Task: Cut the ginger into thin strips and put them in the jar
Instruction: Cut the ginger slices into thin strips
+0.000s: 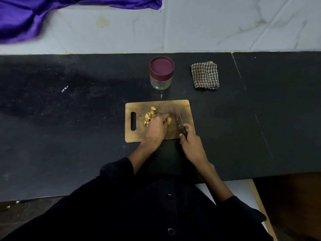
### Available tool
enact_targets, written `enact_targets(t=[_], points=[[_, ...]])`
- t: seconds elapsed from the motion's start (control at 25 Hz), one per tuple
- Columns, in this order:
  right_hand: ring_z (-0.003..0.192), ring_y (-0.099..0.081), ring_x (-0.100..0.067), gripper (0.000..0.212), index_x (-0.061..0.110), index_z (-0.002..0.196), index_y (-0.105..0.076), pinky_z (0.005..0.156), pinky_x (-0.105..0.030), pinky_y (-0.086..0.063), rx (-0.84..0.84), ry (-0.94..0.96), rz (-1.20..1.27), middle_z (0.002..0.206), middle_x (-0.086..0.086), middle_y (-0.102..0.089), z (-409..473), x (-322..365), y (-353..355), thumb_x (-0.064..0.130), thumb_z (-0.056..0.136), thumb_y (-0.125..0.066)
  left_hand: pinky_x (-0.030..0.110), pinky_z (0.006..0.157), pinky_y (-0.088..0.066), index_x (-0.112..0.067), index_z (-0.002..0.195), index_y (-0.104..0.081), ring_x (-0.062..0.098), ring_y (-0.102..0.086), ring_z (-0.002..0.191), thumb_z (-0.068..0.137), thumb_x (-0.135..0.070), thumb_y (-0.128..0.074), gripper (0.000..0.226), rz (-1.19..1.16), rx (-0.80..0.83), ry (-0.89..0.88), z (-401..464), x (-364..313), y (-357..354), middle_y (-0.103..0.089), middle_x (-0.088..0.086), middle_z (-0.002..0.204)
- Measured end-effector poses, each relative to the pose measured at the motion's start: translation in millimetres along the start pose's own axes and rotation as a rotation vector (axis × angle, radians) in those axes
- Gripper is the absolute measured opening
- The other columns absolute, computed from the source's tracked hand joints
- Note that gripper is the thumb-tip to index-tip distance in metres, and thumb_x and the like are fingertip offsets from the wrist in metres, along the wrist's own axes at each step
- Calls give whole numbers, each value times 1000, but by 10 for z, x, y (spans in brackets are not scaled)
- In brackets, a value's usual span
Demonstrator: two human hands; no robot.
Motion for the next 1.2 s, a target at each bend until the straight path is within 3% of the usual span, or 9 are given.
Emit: enact_targets(t=[0.08, 0.2, 0.28, 0.36, 0.48, 0.72, 1.2], points=[[74, -61, -24, 25, 23, 127, -44, 60, -37, -51, 37, -57, -16, 96, -10, -65, 37, -58, -29, 18, 103, -43, 27, 99, -45, -13, 121, -63, 17, -58, 110, 90, -4, -60, 32, 15, -5, 9, -13, -6, 10, -64, 7, 118], [62, -55, -17, 18, 31, 119, -45, 42, -27, -44, 52, -103, 126, 88, -10, -63, 31, -74, -1, 21, 104, -42, 28, 97, -46, -12, 116, -65, 17, -58, 109, 90, -4, -58, 28, 16, -21, -5, -20, -16, 35, -64, 6, 115], [58, -54, -16, 17, 31, 118, -45, 39, -27, -43, 42, -98, 132, 85, -10, -63, 25, -82, 33, 22, 104, -42, 28, 97, -46, -12, 117, -64, 17, -58, 108, 90, -3, -58, 28, 5, -26, 8, -14, 8, 34, -64, 7, 114], [60, -56, -18, 15, 28, 117, -45, 45, -33, -49, 39, -81, 81, 85, -9, -63, 22, -91, 25, 22, 104, -41, 27, 98, -45, -11, 121, -63, 18, -58, 110, 91, -3, -59, 31, 4, -34, 23, -25, 23, 28, -63, 8, 117], [71, -60, -23, 17, 23, 120, -47, 65, -46, -56, 45, -31, -5, 87, -6, -62, 16, -50, -36, 23, 104, -41, 23, 97, -43, -9, 124, -62, 18, -58, 110, 92, -5, -58, 33, -2, -41, 23, -33, 3, 40, -62, 9, 120], [84, -62, -25, 22, 18, 126, -45, 75, -44, -52, 73, 28, -78, 91, -4, -62, -19, 91, -141, 21, 104, -41, 27, 89, -48, -9, 112, -68, 18, -60, 101, 93, -7, -57, 22, 53, -26, 8, -23, -22, 23, -64, 8, 111], [80, -63, -22, 22, 19, 126, -42, 70, -39, -51, 67, 57, -175, 86, -2, -63, 26, 129, -161, 21, 104, -41, 27, 86, -50, -10, 108, -70, 18, -62, 96, 93, -8, -56, 20, 101, -11, -3, 6, -29, 5, -63, 9, 107]])
Point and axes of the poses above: each hand's wrist, its own z-axis towards the middle knuckle, its own y-axis out of the back of the hand, x = y × z, the point moved 8 cm from there along z, towards the middle knuckle
